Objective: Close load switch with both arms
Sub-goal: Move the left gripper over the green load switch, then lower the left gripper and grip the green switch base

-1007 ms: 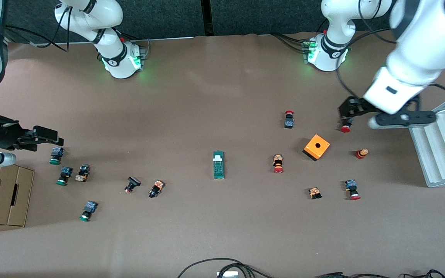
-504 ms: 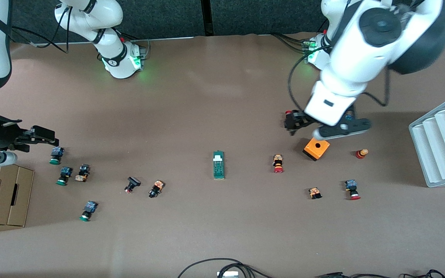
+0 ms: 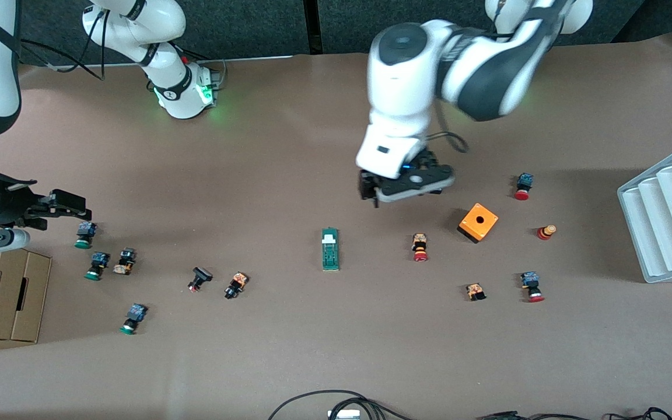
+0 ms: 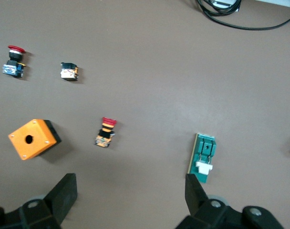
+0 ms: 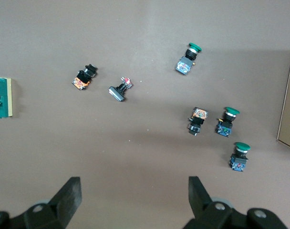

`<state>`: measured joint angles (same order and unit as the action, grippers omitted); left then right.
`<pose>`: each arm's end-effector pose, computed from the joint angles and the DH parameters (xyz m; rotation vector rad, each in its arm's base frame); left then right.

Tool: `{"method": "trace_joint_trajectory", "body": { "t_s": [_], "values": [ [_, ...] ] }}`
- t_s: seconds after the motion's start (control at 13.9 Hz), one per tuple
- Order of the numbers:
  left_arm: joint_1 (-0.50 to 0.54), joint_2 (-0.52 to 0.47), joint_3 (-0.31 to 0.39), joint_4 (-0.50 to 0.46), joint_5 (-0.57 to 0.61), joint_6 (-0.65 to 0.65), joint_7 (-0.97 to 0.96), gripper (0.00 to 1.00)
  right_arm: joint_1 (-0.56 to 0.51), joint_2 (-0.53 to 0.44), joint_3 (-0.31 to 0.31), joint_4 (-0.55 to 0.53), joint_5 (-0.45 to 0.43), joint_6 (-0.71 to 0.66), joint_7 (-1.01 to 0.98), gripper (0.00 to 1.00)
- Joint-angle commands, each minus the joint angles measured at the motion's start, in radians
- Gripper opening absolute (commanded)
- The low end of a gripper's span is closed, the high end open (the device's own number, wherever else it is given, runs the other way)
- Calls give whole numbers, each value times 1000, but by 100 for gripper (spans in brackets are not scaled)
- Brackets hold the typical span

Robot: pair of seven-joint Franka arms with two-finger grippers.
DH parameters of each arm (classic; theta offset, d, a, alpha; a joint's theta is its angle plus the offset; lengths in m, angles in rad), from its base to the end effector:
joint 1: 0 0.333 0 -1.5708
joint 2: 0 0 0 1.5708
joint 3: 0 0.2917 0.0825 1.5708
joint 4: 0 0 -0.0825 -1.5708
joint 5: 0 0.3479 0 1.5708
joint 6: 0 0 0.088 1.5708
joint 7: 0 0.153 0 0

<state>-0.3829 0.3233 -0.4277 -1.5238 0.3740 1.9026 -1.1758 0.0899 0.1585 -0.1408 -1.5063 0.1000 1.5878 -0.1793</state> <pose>0.4790 -0.4036 0.4382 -3.0374 -0.4331 -0.3661 0.5577 -0.0086 0.4994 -3.0483 -0.1890 0.1008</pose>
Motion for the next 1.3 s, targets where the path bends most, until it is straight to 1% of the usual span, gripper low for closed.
{"method": "trace_joint_trajectory", "body": {
  "t_s": [0.0,0.14,0.22,0.43,0.58,0.65,0.79,0.94,1.01,1.08,1.22],
  "values": [
    [-60,66,7,10,65,88,-172,100,8,4,-2,14,-6,1,0,100],
    [-108,101,7,-6,123,150,-267,100,13,9,0,14,-6,1,-8,100],
    [-134,123,7,-7,156,156,-319,100,13,12,0,14,-5,1,-9,100],
    [-218,196,7,-9,323,158,-463,100,34,21,0,14,-6,17,-11,100],
    [-244,246,7,-7,440,158,-554,100,40,24,0,14,-5,18,-11,100],
    [-273,264,7,-7,488,158,-588,100,40,27,0,14,-5,20,-11,100],
    [-304,311,9,-10,583,156,-678,100,42,32,1,12,-5,30,-11,100],
    [-333,374,9,-10,737,158,-796,100,45,44,1,9,-5,38,-11,100],
    [-335,396,9,-18,788,158,-833,100,47,42,1,5,-5,46,-11,100],
    [-344,410,9,-25,833,158,-846,100,47,41,1,0,-6,47,-11,100],
    [-366,434,9,-38,873,158,-884,100,48,38,1,-9,-6,47,-12,100]
  ]
}}
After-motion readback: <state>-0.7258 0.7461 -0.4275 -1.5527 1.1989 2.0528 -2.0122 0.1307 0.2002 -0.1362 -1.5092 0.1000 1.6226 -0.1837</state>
